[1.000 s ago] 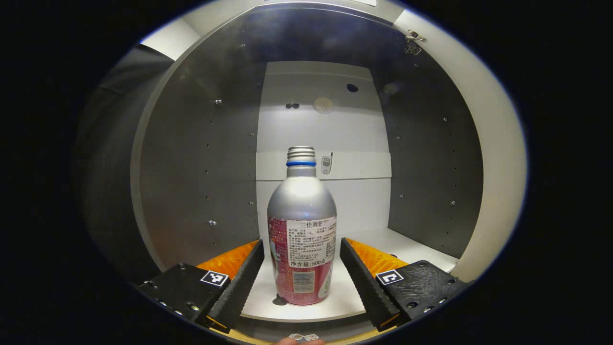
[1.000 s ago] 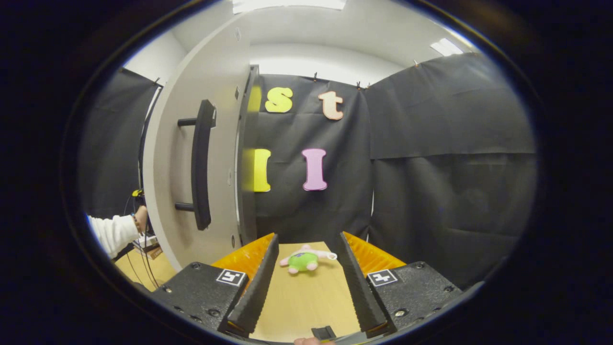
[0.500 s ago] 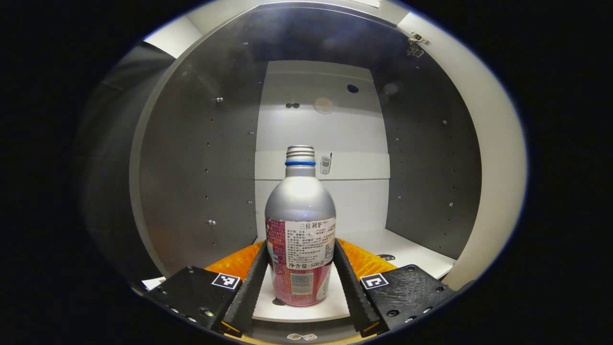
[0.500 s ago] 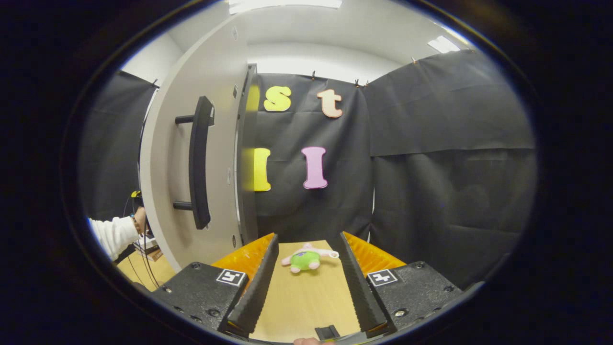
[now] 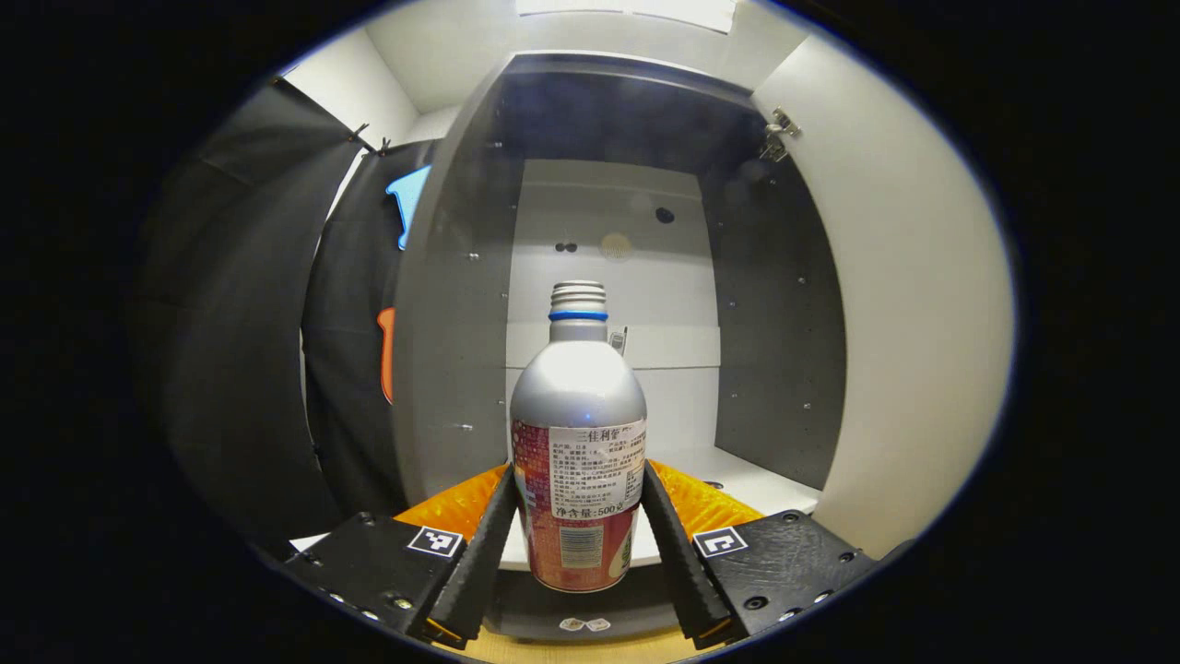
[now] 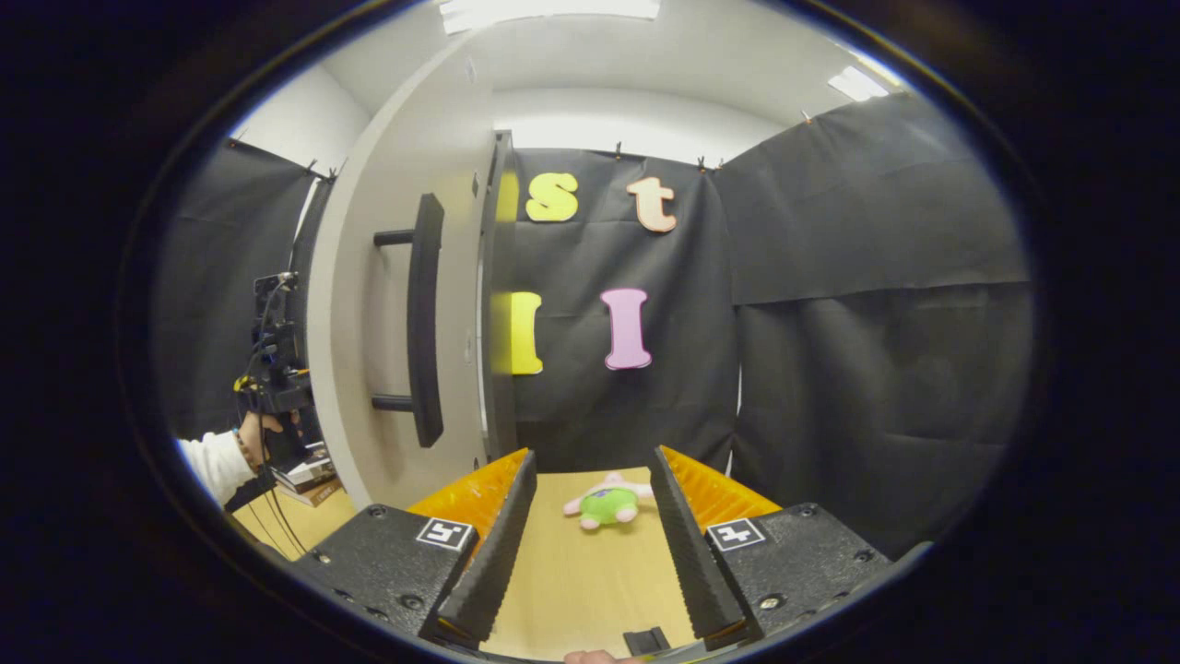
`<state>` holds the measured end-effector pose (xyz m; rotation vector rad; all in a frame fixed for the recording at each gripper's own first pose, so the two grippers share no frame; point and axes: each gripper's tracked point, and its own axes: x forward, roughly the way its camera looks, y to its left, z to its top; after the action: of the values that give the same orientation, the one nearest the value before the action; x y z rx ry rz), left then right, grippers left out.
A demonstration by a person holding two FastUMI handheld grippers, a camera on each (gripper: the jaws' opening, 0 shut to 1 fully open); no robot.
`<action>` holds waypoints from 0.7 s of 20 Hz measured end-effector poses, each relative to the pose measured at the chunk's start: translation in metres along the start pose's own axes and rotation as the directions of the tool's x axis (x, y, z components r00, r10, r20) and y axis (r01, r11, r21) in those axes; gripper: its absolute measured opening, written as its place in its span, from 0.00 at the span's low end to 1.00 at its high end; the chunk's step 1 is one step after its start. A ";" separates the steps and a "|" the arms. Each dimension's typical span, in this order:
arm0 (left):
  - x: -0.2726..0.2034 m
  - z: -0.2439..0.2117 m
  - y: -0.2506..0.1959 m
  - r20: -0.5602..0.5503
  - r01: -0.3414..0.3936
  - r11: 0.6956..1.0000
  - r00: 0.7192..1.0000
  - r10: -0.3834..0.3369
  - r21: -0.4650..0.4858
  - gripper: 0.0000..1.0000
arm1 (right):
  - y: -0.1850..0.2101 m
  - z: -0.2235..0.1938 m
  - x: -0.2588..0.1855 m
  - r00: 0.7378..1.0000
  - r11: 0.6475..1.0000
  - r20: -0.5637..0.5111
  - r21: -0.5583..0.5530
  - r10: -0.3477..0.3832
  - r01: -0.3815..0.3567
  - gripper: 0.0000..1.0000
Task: Open the cabinet door with the right hand, grasp the bottle in the cabinet with the left hand and place it on the coaster, then close the cabinet door with the right hand.
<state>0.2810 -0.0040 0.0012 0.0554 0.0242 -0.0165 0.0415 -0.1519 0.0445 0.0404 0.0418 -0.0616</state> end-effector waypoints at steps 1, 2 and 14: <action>-0.012 -0.001 0.002 0.001 0.000 1.000 1.000 0.000 0.003 0.76 | 0.001 0.001 -0.002 1.000 1.000 0.000 -0.002 0.007 -0.007 0.78; -0.023 -0.003 0.004 0.002 -0.005 1.000 1.000 0.005 0.003 0.76 | 0.002 0.001 -0.003 1.000 1.000 0.001 0.000 0.013 -0.013 0.78; -0.159 -0.139 0.075 -0.164 -0.224 0.975 0.961 0.221 -0.003 0.76 | 0.016 0.011 -0.013 0.997 0.997 0.027 -0.007 0.074 -0.074 0.78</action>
<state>0.1196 0.0809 -0.1299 0.0377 0.1818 0.2135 0.0296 -0.1358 0.0571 0.0356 0.0136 0.0124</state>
